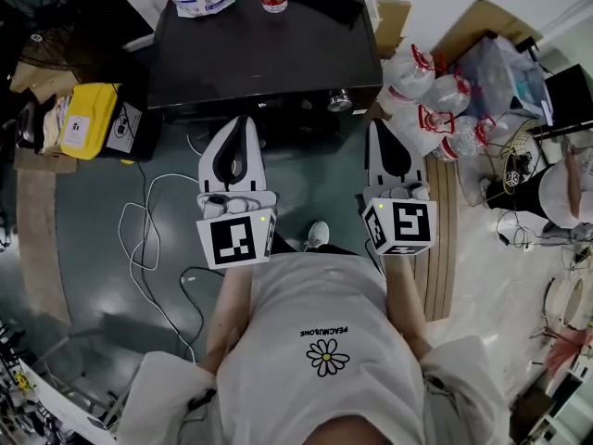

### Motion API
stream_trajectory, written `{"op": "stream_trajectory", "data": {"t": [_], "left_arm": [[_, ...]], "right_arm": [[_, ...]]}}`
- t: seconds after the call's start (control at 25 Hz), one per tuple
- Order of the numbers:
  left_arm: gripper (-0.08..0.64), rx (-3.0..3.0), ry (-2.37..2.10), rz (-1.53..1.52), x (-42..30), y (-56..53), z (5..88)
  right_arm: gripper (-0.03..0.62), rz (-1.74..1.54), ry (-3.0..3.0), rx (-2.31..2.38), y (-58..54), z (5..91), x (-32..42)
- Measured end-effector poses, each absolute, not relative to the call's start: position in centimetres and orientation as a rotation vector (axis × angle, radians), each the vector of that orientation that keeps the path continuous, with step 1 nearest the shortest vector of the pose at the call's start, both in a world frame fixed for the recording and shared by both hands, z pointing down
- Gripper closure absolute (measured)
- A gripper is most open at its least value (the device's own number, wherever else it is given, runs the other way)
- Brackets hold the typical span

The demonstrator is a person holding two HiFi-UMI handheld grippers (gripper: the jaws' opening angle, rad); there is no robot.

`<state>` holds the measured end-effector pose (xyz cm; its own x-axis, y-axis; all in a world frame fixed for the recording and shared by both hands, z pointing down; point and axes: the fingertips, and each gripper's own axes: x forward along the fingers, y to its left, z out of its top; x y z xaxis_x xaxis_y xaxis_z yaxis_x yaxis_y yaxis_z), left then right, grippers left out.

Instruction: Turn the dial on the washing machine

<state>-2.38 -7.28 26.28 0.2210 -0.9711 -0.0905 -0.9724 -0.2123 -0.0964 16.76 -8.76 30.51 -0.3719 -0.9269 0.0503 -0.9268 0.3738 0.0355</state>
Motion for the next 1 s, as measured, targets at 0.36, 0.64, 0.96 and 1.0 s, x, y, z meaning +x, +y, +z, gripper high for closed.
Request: {"op": "stream_trajectory", "data": {"t": [0.36,0.64,0.96,1.0], "left_arm": [[0.561,-2.351,1.889,0.011,-2.0,-6.6,26.6],[0.561,-2.373,1.894,-0.003,-2.0,-7.0,27.3],[0.561,-2.411,1.884,-0.033,-2.1,-8.0,28.6],[0.561,-2.415,1.886,-0.039,-2.2,-8.1,28.7]], "right_arm": [[0.589,-0.006,-2.566,1.719,-7.9,30.6,16.6],[0.479,0.111,-2.581,1.703,-8.7,31.6,16.3],[0.245,0.256,-2.585,1.603,-12.4,35.7,14.6],[0.242,0.264,-2.575,1.601,-12.8,36.3,14.5]]}}
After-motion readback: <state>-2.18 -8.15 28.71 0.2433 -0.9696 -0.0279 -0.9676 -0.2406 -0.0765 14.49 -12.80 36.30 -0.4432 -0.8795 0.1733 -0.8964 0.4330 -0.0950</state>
